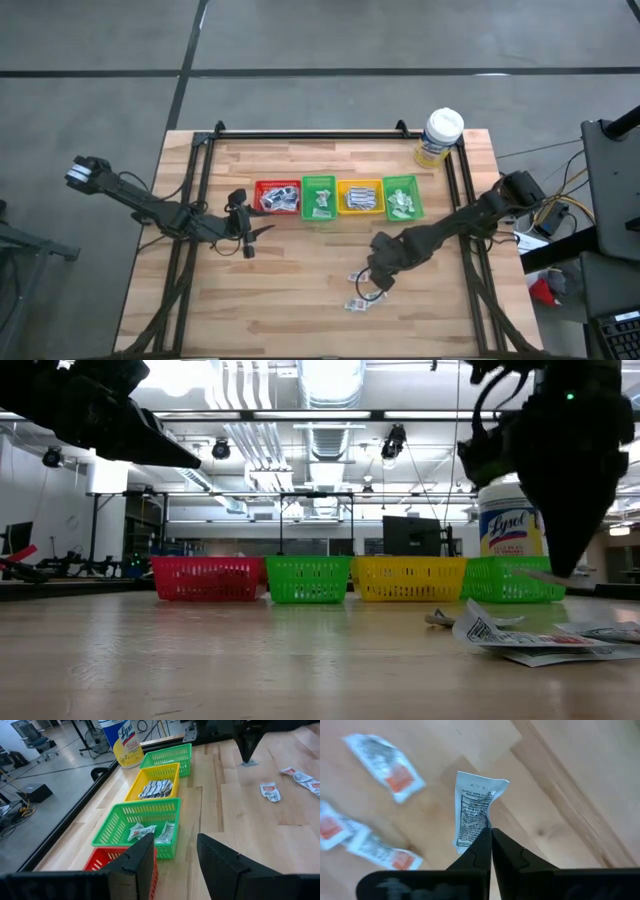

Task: Pick & Place First Aid Supplies
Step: Put the ointment pack into the left green basket

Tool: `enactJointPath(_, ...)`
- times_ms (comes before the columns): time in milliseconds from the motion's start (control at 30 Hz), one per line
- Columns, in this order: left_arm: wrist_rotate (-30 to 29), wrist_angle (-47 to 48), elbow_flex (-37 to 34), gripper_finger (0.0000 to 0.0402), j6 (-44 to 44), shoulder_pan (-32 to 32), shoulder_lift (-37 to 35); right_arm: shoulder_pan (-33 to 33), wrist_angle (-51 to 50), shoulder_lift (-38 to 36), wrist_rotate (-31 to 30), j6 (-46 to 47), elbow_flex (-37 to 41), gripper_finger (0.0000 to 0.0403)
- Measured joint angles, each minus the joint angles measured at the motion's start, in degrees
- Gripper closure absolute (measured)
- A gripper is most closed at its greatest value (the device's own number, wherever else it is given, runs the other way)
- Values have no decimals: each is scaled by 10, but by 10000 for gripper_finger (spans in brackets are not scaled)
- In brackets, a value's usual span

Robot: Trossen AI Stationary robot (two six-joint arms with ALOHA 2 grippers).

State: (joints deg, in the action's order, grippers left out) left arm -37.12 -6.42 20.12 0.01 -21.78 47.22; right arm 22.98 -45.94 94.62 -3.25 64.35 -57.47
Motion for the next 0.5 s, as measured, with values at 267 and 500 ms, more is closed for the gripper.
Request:
enactJointPath(267,0,0,0,251,0,0,0,-7,98,-24,-29,-120,-8,394)
enactJointPath(500,0,0,-2,251,0,0,0,-13,248,-35,-29,-359,-10,394)
